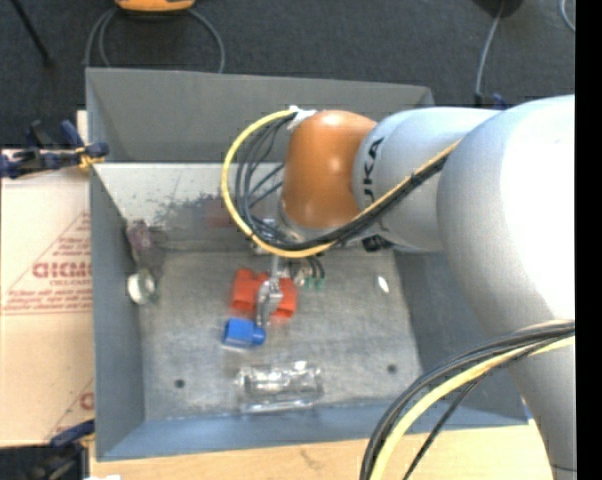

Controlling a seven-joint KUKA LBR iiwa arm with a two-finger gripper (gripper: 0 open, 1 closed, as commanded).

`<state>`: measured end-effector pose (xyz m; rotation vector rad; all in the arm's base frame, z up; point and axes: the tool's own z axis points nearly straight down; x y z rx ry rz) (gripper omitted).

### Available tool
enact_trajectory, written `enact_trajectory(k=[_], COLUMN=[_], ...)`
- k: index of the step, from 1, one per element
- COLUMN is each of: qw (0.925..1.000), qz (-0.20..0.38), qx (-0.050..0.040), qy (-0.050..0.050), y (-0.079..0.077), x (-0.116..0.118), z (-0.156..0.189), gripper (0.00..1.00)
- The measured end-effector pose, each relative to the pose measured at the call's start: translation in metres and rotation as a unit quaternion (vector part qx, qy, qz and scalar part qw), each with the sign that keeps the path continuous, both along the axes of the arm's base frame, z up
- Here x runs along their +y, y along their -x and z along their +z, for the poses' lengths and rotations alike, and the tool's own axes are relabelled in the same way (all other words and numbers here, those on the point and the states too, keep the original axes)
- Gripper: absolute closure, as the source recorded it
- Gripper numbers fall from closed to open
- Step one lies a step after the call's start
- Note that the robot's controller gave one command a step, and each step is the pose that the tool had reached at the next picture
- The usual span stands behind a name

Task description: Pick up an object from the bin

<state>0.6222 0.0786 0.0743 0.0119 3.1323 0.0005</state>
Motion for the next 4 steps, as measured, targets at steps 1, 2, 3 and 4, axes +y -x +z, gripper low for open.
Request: enact_trajectory(k=[1, 2, 3, 4], qw=[1.0, 1.0, 1.0, 1.0], qz=[0.0, -0.001, -0.001, 0.0], qx=[0.0005, -0.0039, -0.0018, 0.0007], qy=[0.0, -0.001, -0.001, -0.001], y=[-0.002, -0.005, -0.008, -0.01], x=[-0.001, -0.001, 0.0, 0.0], z=[0.003, 0.005, 0.093, 0.118], gripper=[0.0, 1.0, 1.0, 1.0])
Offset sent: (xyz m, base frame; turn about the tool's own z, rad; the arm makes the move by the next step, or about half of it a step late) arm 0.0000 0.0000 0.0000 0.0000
